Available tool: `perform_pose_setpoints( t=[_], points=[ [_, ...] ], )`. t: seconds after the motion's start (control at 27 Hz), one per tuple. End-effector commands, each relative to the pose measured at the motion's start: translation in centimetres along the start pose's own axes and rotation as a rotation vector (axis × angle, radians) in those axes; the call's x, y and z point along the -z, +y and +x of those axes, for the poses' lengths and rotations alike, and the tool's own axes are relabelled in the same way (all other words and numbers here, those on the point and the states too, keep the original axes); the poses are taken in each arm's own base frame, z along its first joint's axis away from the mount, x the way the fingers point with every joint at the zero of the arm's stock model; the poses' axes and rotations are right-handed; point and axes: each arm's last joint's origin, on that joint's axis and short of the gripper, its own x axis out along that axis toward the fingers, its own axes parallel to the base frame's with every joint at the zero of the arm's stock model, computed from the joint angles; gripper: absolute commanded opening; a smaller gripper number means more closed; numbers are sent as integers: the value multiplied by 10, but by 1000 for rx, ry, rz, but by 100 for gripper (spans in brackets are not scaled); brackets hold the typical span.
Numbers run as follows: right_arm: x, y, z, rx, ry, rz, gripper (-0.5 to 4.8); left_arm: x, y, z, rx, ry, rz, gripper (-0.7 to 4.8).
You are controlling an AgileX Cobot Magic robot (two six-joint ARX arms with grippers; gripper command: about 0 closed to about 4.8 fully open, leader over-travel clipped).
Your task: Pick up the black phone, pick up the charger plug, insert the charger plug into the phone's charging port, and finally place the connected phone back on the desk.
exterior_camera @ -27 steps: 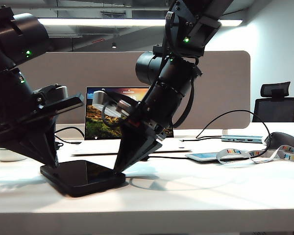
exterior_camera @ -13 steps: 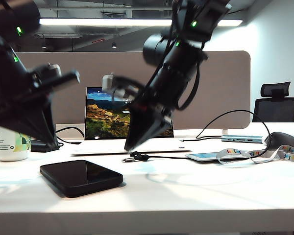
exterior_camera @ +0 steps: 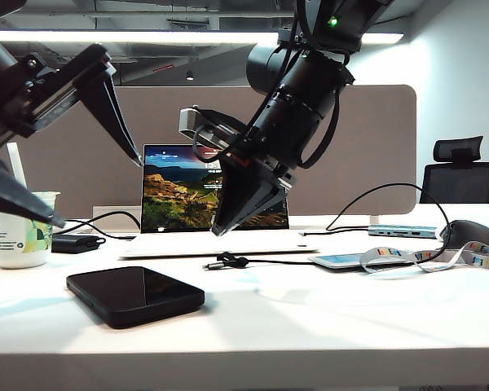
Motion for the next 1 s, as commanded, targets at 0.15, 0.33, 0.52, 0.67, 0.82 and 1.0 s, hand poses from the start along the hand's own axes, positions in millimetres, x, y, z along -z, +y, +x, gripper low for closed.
perform_pose_setpoints(
  t=[0.15,0.33,0.52,0.67,0.82,1.0],
  points=[
    [-7,0,-4,14,-56,-22,-5,7,9,5,-3,11,-27,479],
    [-8,-3,-5,-7,-82,-25,-5,18,20,13,17,12,-100,479],
    [-9,-4,-5,-4,-95,-31,-5,30,32,22,65,-14,-171,479],
    [-11,-5,-4,2,-115,-42,-5,38,40,26,76,-27,-206,479],
    [-10,-7,1,11,-111,-40,-5,45,48,30,98,-56,-255,479],
    [-9,-10,6,14,-112,-41,-5,49,54,36,112,-61,-290,479]
  ],
)
